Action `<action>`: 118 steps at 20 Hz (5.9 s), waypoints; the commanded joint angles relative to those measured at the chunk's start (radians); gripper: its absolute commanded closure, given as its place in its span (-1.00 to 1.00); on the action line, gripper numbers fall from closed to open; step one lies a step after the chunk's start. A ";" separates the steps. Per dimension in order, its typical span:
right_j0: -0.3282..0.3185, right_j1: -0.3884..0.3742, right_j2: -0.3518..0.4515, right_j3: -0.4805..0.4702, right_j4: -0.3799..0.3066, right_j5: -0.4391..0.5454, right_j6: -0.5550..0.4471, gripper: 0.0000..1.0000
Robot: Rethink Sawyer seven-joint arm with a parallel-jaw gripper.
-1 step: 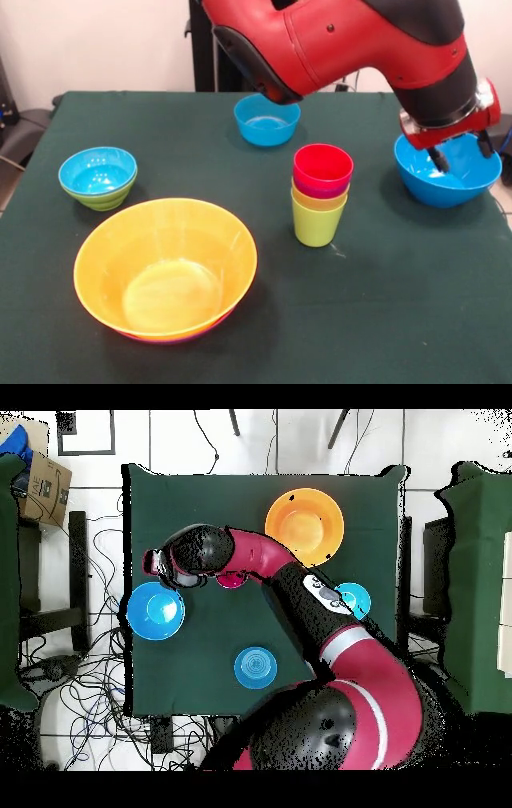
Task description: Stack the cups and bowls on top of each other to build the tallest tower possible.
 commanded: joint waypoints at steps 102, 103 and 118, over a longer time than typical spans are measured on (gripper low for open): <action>0.041 -0.381 -0.262 -0.156 -0.214 0.380 -0.036 -1.00; 0.039 -0.371 -0.262 -0.163 -0.214 0.374 -0.035 -1.00; 0.128 -0.185 -0.374 -0.335 -0.276 0.290 0.112 -1.00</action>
